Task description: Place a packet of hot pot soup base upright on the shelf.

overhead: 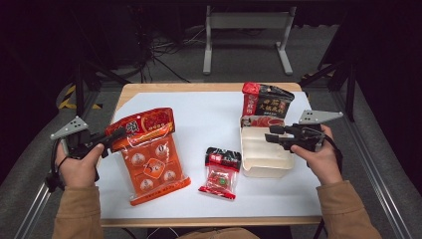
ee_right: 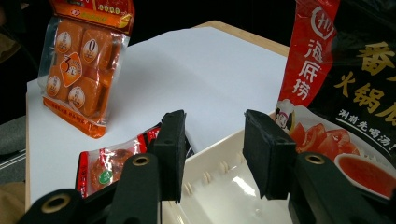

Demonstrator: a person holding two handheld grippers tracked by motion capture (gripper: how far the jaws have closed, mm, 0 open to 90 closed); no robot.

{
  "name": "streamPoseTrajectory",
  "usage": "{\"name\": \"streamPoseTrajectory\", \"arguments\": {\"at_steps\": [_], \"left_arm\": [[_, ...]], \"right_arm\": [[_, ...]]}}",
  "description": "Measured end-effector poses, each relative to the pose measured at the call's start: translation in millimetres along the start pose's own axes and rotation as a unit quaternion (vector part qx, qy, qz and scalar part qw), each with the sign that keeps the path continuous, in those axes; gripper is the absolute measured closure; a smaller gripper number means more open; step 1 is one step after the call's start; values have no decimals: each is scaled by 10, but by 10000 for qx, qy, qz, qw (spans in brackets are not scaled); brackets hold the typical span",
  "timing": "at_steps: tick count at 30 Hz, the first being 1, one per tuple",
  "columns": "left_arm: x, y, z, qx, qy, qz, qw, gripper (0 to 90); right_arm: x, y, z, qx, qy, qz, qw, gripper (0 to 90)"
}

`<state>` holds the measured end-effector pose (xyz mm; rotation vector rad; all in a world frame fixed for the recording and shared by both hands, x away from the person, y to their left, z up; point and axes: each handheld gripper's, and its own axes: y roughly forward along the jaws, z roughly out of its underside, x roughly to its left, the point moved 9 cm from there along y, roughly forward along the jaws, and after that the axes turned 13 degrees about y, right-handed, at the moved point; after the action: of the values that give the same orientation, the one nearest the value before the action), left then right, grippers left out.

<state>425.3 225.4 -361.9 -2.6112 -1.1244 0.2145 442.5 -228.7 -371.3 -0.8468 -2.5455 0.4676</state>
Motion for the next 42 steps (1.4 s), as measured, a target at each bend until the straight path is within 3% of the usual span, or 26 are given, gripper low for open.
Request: {"name": "streamPoseTrajectory", "arguments": {"at_steps": [7,22,33,42], "left_arm": [[-122,-65,-144,-247,161,72,9995,900],[-449,-131,-407,-491,549,277,9969,900],[-688,-111,-583,-638,848,501,9931,900],[-884,-100,-730,-818,1061,599,9892,900]], "right_arm": [[43,-8,-29,-64,-77,14,9999,578],[127,7,-66,-99,-236,4,9997,575],[246,54,-153,-181,-404,-111,9990,557],[434,225,-310,-252,-648,-377,9969,514]]}}
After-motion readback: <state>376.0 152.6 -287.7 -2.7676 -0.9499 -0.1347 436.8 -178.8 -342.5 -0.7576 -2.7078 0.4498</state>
